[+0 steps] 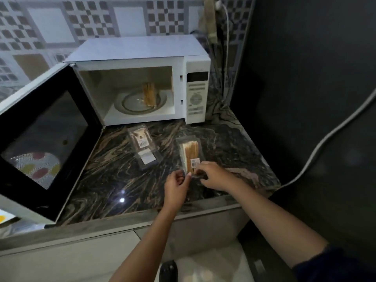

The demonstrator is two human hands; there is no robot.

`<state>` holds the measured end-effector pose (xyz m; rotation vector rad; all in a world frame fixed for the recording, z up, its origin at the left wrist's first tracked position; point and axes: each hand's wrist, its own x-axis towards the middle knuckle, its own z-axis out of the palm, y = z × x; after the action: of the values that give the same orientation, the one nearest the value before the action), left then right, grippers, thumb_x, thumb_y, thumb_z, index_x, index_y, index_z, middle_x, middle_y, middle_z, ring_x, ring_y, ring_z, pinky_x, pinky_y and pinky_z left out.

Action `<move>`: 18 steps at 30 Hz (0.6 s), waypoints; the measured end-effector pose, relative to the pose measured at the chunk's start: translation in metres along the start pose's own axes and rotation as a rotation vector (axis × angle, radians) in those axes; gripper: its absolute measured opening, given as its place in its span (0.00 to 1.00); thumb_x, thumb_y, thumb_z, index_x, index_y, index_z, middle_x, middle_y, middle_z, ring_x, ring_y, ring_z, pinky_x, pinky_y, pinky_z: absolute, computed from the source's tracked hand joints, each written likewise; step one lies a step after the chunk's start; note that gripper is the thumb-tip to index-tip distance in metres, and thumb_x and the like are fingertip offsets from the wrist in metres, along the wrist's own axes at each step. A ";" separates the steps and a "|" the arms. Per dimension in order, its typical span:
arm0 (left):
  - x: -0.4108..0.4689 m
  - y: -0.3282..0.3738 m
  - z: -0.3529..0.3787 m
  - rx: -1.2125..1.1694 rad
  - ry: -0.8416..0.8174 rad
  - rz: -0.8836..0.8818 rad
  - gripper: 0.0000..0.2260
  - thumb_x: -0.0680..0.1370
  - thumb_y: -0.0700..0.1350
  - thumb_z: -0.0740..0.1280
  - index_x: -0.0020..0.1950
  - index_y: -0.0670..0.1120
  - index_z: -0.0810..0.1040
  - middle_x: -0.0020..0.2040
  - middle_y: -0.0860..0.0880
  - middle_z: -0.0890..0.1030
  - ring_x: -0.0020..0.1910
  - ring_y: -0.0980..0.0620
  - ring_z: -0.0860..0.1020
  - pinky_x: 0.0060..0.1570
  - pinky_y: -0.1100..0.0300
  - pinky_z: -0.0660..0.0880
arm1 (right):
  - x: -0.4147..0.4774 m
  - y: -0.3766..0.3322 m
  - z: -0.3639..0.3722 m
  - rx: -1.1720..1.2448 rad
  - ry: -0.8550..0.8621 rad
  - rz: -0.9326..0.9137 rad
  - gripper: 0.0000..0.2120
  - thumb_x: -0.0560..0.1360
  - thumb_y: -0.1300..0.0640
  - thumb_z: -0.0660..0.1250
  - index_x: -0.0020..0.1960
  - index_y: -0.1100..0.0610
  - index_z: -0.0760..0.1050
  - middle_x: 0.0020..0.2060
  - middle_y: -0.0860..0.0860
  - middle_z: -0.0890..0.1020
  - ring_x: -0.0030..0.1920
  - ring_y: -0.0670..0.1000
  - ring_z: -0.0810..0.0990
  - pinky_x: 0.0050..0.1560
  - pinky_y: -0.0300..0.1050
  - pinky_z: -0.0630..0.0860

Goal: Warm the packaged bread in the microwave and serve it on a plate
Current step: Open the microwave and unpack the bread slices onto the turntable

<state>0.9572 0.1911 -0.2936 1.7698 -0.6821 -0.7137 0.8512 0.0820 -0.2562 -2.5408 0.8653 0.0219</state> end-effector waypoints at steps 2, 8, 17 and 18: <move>0.005 0.000 0.002 -0.059 -0.032 -0.009 0.16 0.74 0.46 0.70 0.58 0.41 0.74 0.49 0.48 0.80 0.49 0.52 0.79 0.49 0.61 0.76 | 0.001 0.000 0.002 0.029 0.023 -0.008 0.10 0.73 0.61 0.65 0.54 0.55 0.76 0.55 0.52 0.75 0.55 0.52 0.74 0.54 0.48 0.75; 0.010 -0.004 -0.005 -0.170 -0.113 -0.052 0.17 0.72 0.36 0.71 0.59 0.37 0.73 0.49 0.43 0.80 0.47 0.51 0.79 0.41 0.69 0.78 | 0.013 0.002 -0.004 0.069 -0.011 -0.025 0.05 0.76 0.57 0.65 0.46 0.57 0.80 0.48 0.51 0.78 0.50 0.51 0.76 0.54 0.46 0.74; 0.014 -0.009 -0.002 -0.181 -0.040 -0.111 0.14 0.71 0.34 0.72 0.55 0.34 0.78 0.46 0.39 0.83 0.47 0.45 0.82 0.51 0.55 0.79 | 0.023 -0.002 -0.015 0.053 -0.124 0.040 0.07 0.75 0.55 0.66 0.39 0.51 0.78 0.43 0.50 0.81 0.46 0.51 0.78 0.50 0.52 0.76; 0.014 -0.009 -0.002 -0.206 -0.036 -0.143 0.13 0.71 0.34 0.72 0.54 0.34 0.78 0.45 0.40 0.83 0.46 0.46 0.81 0.51 0.56 0.79 | 0.023 -0.003 -0.016 0.049 -0.125 0.047 0.06 0.75 0.55 0.66 0.39 0.51 0.78 0.44 0.50 0.81 0.46 0.51 0.78 0.50 0.51 0.76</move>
<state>0.9687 0.1842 -0.3032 1.6293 -0.4907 -0.8828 0.8695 0.0638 -0.2442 -2.4444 0.8653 0.1703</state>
